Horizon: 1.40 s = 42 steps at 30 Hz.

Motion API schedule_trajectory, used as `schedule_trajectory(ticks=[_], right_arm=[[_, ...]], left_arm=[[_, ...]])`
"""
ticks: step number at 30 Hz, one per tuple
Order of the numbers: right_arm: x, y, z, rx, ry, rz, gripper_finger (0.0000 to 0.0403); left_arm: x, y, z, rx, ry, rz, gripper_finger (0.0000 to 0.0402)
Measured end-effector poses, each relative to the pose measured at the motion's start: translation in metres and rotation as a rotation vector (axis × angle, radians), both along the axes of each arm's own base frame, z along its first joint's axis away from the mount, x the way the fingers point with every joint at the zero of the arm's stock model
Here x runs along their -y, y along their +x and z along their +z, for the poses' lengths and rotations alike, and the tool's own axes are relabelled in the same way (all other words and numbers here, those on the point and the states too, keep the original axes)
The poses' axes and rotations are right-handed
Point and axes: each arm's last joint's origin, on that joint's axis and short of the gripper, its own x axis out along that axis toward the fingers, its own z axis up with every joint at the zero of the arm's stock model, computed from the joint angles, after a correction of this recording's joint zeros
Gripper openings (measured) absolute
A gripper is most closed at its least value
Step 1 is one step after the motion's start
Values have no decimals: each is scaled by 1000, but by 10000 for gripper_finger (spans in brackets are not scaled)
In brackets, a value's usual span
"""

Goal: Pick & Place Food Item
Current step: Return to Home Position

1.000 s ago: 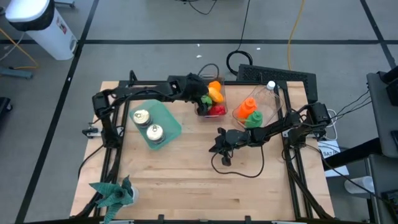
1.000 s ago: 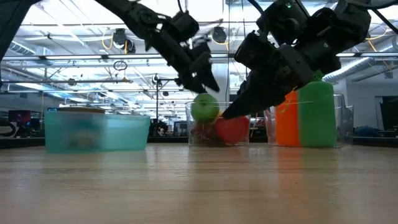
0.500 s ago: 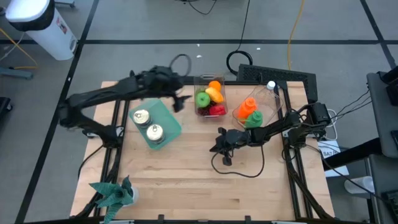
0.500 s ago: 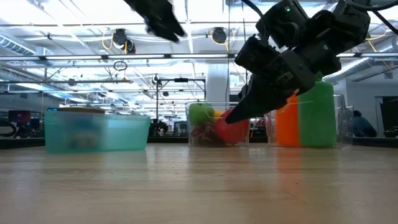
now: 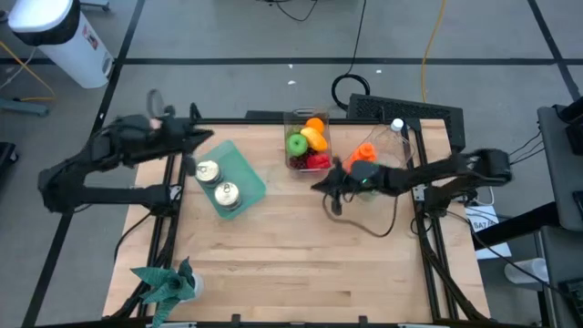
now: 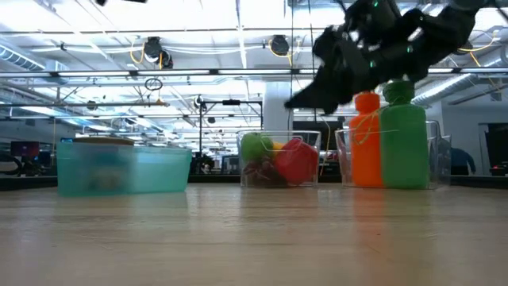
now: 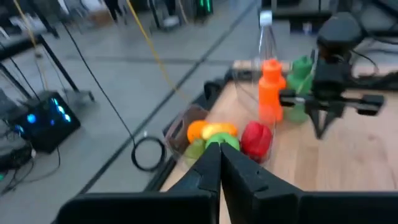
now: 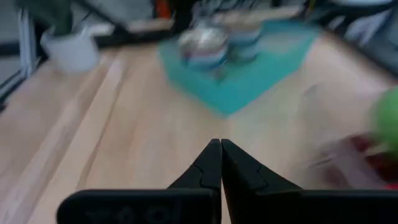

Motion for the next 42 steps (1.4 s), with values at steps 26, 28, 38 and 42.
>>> schedule_trajectory(ticks=[26,28,38,42], right_arm=[[-35,-143,70,563,22,41,0],[-34,-149,59,579,40,0,0],[-31,-161,40,628,47,-47,0],[-31,-160,31,602,47,-50,0]], left_arm=[[33,-96,-89,466,-27,-245,3],[33,-86,-97,470,-42,-329,3],[26,-45,-158,449,-67,-465,2],[22,-37,-180,408,-127,-392,2]])
